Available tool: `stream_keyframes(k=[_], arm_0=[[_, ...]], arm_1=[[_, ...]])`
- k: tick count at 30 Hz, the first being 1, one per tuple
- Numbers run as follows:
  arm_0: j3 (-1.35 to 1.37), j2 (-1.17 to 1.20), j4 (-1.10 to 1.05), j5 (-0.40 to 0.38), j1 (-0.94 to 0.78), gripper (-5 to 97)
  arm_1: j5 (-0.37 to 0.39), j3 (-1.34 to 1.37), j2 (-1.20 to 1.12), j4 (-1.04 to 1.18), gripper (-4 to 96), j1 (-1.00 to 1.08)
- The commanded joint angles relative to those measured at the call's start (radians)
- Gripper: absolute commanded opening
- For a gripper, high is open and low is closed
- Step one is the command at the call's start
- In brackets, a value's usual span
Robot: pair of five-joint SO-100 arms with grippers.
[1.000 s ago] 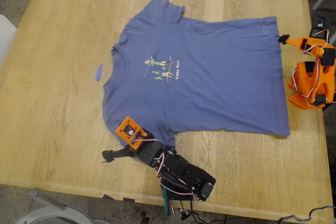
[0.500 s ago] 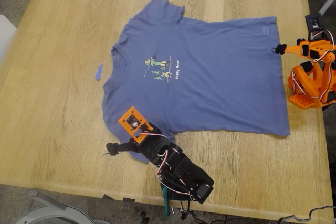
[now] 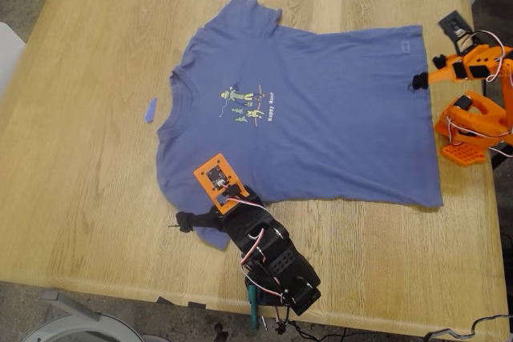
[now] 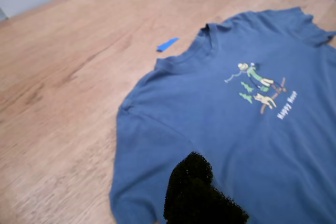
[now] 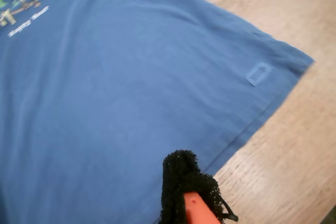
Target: Fold a T-shirt
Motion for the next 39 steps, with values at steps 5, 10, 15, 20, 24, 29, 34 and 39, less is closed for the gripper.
stream_keyframes(k=[5,10,15,20,24,29,34,39], arm_0=[[-0.166,-0.118,0.114,-0.008,0.067,55],[-0.186,-0.183,0.135,-0.008,0.112,56],[-0.167,-0.261,0.123,-0.006,0.13,56],[-0.101,-0.324,0.064,-0.008,0.164,57],[-0.028,-0.382,-0.058,-0.012,0.215,58],[0.052,-0.472,-0.255,-0.011,0.272,59],[0.13,-0.589,-0.546,-0.006,0.295,59],[0.158,-0.693,-0.746,0.002,0.273,59]], arm_1=[[0.008,-0.144,-0.17,0.002,43.0,-0.179],[0.038,-0.221,-0.318,0.002,42.4,-0.262],[0.087,-0.23,-0.413,0.0,41.5,-0.379],[0.109,-0.238,-0.488,0.0,41.4,-0.425],[0.175,-0.276,-0.574,0.0,41.0,-0.509],[0.244,-0.402,-0.727,-0.003,40.5,-0.607],[0.284,-0.535,-0.888,-0.009,40.4,-0.692],[0.325,-0.724,-1.083,-0.012,39.6,-0.746]])
